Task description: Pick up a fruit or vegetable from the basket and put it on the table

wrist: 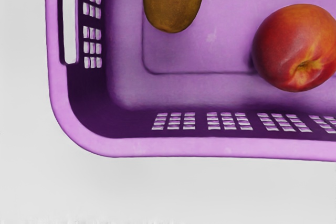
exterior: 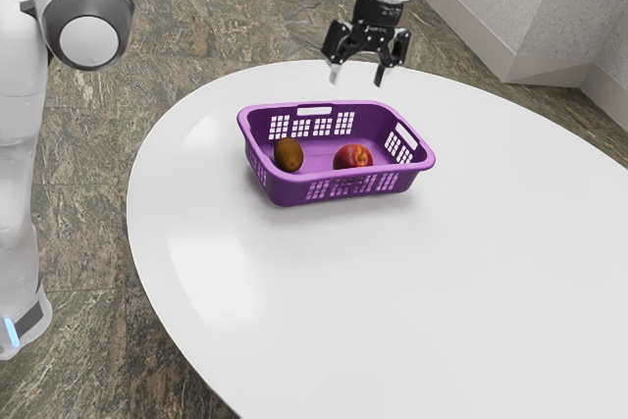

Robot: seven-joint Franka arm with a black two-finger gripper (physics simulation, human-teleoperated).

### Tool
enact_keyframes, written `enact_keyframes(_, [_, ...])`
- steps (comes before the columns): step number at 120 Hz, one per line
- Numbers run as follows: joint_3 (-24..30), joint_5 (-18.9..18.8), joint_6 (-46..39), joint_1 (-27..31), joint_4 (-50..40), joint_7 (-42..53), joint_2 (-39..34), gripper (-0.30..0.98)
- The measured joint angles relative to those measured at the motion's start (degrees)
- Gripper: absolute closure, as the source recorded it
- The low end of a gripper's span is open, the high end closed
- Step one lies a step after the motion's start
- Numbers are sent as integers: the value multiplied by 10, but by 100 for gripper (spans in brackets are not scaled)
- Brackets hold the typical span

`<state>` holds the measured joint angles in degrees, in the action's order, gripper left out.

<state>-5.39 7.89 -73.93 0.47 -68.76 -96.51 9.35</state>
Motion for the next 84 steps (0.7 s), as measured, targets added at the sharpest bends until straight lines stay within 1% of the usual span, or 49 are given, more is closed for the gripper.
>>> enact_keyframes(14, [4, 2, 1, 0, 0, -76, 7, 0])
enact_keyframes(26, [17, 7, 0, 0, 0, -130, 16, 0])
enact_keyframes(46, [20, 13, -1, 5, 4, -193, 4, 0])
enact_keyframes(64, [9, 14, 0, 6, 2, -198, -6, 0])
enact_keyframes(74, [2, 14, 0, 12, 0, -177, -2, 0])
enact_keyframes(84, [1, 12, 0, 16, -3, -141, 18, 0])
